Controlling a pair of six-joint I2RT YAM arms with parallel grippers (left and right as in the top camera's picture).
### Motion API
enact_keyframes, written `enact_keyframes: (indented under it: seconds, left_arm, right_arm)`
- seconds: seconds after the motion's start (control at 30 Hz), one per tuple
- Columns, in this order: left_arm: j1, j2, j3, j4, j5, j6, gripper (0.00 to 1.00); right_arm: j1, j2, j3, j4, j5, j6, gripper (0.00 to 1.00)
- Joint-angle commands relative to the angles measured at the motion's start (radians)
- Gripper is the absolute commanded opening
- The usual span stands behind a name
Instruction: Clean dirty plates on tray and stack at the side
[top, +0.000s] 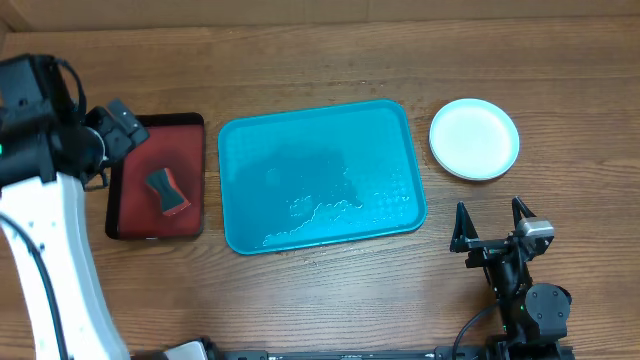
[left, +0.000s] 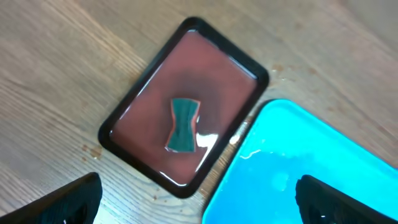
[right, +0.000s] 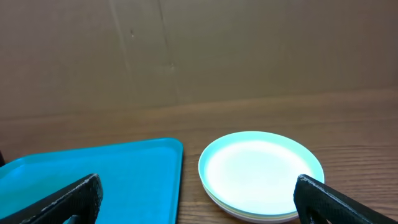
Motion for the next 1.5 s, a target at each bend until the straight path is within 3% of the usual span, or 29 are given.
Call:
enact_keyframes:
  seconds: [0.0, 0.37, 0.7, 0.83, 1.0, 1.2, 1.47]
  left_arm:
    - [-0.051, -0.087, -0.093, 0.035, -0.031, 0.012, 1.00]
    - [-0.188, -0.425, -0.444, 0.136, -0.124, 0.012, 1.00]
    - [-0.188, -0.541, -0.547, 0.120, -0.117, 0.084, 1.00]
    - [-0.188, -0.657, -0.682, 0.225, -0.048, 0.164, 1.00]
    - [-0.188, -0.867, -0.916, 0.468, 0.080, 0.258, 1.00]
    - [-0.188, -1.055, -1.145, 0.634, 0.153, 0.249, 1.00]
    - [-0.167, -1.079, -1.279, 0.867, 0.152, 0.202, 1.00]
  right_arm:
    - [-0.001, -0.010, -0.011, 0.007, 0.010, 0.004, 1.00]
    - [-0.001, -0.010, -0.011, 0.007, 0.010, 0.004, 1.00]
    - [-0.001, -0.010, -0.011, 0.007, 0.010, 0.004, 1.00]
    - [-0.001, -0.010, -0.011, 0.007, 0.010, 0.004, 1.00]
    - [-0.001, -0.010, -0.011, 0.007, 0.010, 0.004, 1.00]
    - [-0.001, -0.010, -0.011, 0.007, 0.010, 0.004, 1.00]
    - [-0.001, -0.010, -0.011, 0.007, 0.010, 0.004, 1.00]
